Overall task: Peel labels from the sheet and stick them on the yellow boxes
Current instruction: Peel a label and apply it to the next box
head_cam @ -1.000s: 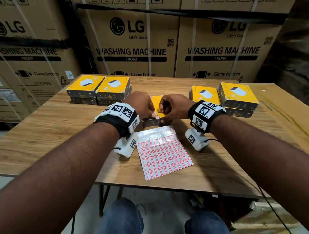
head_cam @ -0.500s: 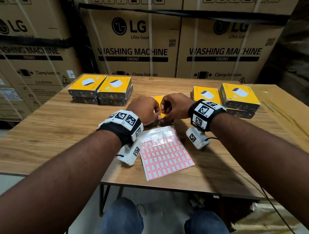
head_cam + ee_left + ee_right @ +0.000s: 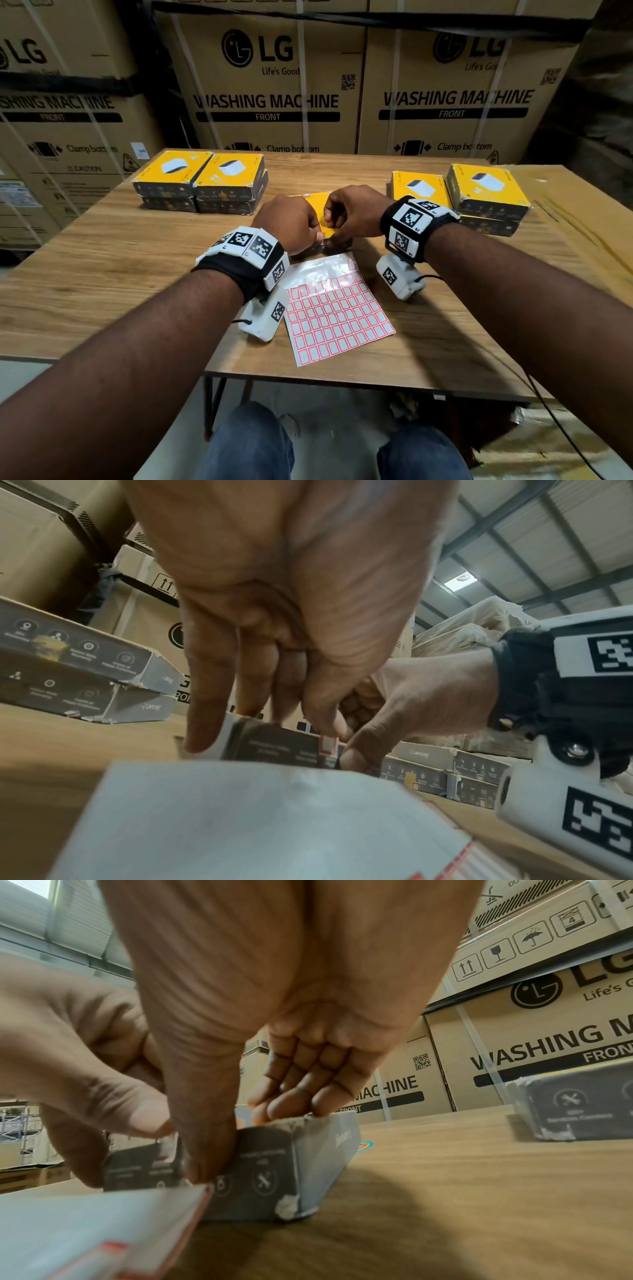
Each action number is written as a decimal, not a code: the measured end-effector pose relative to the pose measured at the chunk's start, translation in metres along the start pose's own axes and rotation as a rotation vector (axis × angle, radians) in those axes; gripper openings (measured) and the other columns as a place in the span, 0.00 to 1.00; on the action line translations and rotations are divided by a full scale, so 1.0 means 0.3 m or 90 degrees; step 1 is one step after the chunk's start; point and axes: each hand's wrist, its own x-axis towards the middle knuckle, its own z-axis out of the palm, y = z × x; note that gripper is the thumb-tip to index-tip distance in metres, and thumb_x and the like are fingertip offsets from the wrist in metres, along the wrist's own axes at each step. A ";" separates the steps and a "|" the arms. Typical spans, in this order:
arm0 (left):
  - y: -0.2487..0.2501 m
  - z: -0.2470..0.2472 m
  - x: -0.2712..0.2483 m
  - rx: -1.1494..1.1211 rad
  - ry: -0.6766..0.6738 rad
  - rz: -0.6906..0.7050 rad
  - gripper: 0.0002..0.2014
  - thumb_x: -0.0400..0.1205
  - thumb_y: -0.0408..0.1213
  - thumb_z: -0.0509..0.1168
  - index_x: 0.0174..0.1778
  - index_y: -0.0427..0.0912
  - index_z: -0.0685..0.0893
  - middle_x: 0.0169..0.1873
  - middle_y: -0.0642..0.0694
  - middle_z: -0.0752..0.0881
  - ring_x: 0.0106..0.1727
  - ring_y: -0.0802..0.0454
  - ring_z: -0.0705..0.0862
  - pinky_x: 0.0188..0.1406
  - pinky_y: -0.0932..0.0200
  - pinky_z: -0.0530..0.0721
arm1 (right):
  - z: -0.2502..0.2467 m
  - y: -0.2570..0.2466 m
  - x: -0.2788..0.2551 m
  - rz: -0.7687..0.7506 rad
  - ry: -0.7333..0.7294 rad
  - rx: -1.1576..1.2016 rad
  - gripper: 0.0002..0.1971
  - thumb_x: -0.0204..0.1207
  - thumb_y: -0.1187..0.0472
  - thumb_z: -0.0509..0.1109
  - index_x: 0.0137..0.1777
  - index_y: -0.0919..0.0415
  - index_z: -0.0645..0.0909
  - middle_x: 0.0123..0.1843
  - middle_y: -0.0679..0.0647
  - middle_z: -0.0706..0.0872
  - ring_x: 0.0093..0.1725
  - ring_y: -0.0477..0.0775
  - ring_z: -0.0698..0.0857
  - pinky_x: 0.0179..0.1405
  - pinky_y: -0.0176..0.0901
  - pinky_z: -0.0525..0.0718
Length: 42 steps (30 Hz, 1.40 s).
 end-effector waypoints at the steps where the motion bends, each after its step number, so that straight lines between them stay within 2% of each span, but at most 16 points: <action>1: 0.001 0.002 0.001 -0.002 0.003 -0.005 0.07 0.74 0.52 0.74 0.36 0.56 0.89 0.40 0.51 0.89 0.46 0.49 0.85 0.46 0.54 0.85 | 0.000 0.000 0.000 0.000 0.001 -0.001 0.18 0.60 0.56 0.87 0.45 0.51 0.81 0.40 0.43 0.86 0.39 0.40 0.84 0.35 0.31 0.77; 5: 0.007 0.002 0.001 0.004 0.023 -0.002 0.06 0.74 0.52 0.75 0.37 0.55 0.89 0.41 0.51 0.89 0.46 0.49 0.85 0.41 0.58 0.79 | 0.002 0.001 -0.001 -0.007 0.011 -0.007 0.19 0.60 0.56 0.87 0.45 0.51 0.81 0.39 0.42 0.86 0.38 0.39 0.84 0.35 0.31 0.77; 10: 0.012 0.001 0.003 -0.009 0.023 -0.008 0.05 0.74 0.50 0.75 0.37 0.54 0.90 0.40 0.52 0.89 0.46 0.50 0.85 0.43 0.55 0.85 | 0.003 0.003 -0.003 -0.006 0.008 -0.006 0.21 0.59 0.55 0.88 0.48 0.53 0.82 0.41 0.43 0.86 0.40 0.40 0.84 0.36 0.32 0.79; 13: 0.011 -0.001 0.005 -0.021 0.020 -0.013 0.07 0.74 0.49 0.76 0.31 0.56 0.87 0.38 0.54 0.88 0.44 0.51 0.86 0.41 0.57 0.84 | 0.004 0.002 -0.003 -0.006 0.002 -0.003 0.21 0.59 0.53 0.87 0.48 0.53 0.82 0.41 0.43 0.86 0.40 0.42 0.84 0.37 0.33 0.79; 17: 0.013 -0.003 0.004 -0.026 0.019 -0.018 0.09 0.73 0.49 0.76 0.29 0.57 0.85 0.38 0.54 0.88 0.43 0.52 0.85 0.41 0.57 0.84 | 0.005 -0.003 0.003 0.000 0.000 -0.017 0.24 0.58 0.46 0.87 0.50 0.53 0.81 0.43 0.45 0.86 0.44 0.45 0.84 0.42 0.41 0.84; 22: 0.013 -0.006 0.003 -0.021 0.026 -0.012 0.03 0.75 0.45 0.74 0.36 0.55 0.90 0.40 0.53 0.90 0.44 0.51 0.86 0.43 0.56 0.85 | 0.012 -0.014 0.008 -0.002 0.007 -0.044 0.26 0.60 0.41 0.84 0.51 0.53 0.80 0.45 0.47 0.85 0.45 0.47 0.82 0.42 0.43 0.82; 26: 0.006 -0.007 0.007 -0.036 0.012 -0.024 0.03 0.74 0.48 0.76 0.36 0.55 0.91 0.40 0.54 0.89 0.45 0.51 0.86 0.44 0.56 0.85 | 0.022 -0.013 0.016 -0.015 0.023 -0.081 0.24 0.60 0.44 0.85 0.48 0.52 0.79 0.42 0.45 0.84 0.42 0.46 0.81 0.34 0.39 0.76; 31: -0.004 -0.019 0.006 -0.037 -0.006 -0.009 0.03 0.76 0.45 0.74 0.44 0.56 0.93 0.44 0.53 0.90 0.50 0.52 0.86 0.44 0.58 0.82 | 0.022 -0.011 0.020 -0.021 0.024 -0.090 0.24 0.60 0.43 0.85 0.48 0.51 0.78 0.41 0.43 0.83 0.40 0.42 0.79 0.32 0.37 0.73; 36: -0.008 -0.028 -0.001 -0.043 -0.012 0.011 0.05 0.78 0.41 0.72 0.46 0.56 0.92 0.45 0.54 0.90 0.50 0.53 0.86 0.43 0.61 0.78 | 0.020 -0.014 0.018 -0.025 0.019 -0.101 0.23 0.61 0.44 0.85 0.48 0.51 0.78 0.41 0.43 0.82 0.40 0.42 0.79 0.32 0.36 0.73; 40: -0.031 -0.038 0.004 -0.099 -0.012 0.003 0.09 0.78 0.37 0.73 0.51 0.52 0.90 0.47 0.53 0.91 0.54 0.56 0.88 0.57 0.54 0.86 | 0.018 -0.010 0.015 -0.025 0.013 -0.099 0.23 0.61 0.48 0.86 0.49 0.51 0.77 0.42 0.43 0.82 0.43 0.46 0.81 0.33 0.36 0.73; 42: -0.045 -0.046 0.007 -0.124 -0.028 -0.006 0.12 0.76 0.33 0.74 0.53 0.49 0.89 0.45 0.53 0.92 0.52 0.58 0.89 0.58 0.53 0.86 | 0.018 -0.010 0.015 -0.024 0.011 -0.094 0.23 0.60 0.47 0.86 0.49 0.51 0.77 0.43 0.43 0.83 0.43 0.46 0.81 0.34 0.36 0.74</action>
